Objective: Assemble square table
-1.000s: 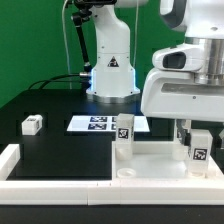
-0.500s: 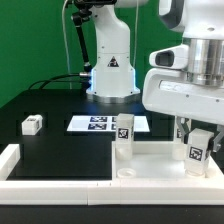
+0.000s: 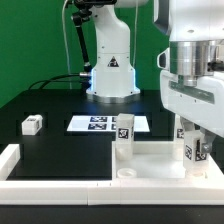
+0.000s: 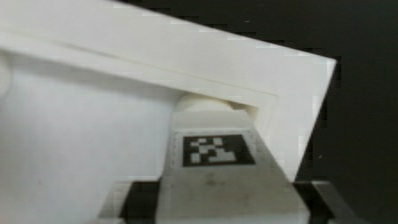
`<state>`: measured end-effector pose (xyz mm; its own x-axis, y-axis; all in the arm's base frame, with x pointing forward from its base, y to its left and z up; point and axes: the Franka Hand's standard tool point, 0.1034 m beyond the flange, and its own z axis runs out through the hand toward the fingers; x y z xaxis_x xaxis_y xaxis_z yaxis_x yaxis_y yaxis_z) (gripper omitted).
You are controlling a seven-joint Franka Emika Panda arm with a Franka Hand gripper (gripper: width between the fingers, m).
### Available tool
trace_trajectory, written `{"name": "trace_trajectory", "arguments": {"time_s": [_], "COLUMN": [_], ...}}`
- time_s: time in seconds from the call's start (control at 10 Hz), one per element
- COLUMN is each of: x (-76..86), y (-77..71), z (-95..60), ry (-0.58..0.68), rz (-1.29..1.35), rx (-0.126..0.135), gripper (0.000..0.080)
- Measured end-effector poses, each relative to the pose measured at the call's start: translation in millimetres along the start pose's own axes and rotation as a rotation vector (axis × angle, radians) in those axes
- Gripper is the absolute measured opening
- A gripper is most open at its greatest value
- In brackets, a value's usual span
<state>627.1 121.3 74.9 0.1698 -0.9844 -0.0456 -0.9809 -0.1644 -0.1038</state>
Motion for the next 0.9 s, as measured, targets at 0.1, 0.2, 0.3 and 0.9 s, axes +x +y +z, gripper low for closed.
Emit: {"name": "trace_trajectory", "arguments": {"time_s": [0.1,0.2,0.3,0.9], "x": [-3.4,-4.4,-4.2,1.2], "y": [-0.2,-0.4,-0.4,-2.7], "z": [0.5,0.6,0.7,6.1], "ry": [-0.015,-0.022,-0.022,-0.004], "rz": [0.137,0.196,0.181,-0.467], "rx": [0.006,0.010,0.010,0.023], "gripper": [0.0290,0.0290,0.0300,0.0644]}}
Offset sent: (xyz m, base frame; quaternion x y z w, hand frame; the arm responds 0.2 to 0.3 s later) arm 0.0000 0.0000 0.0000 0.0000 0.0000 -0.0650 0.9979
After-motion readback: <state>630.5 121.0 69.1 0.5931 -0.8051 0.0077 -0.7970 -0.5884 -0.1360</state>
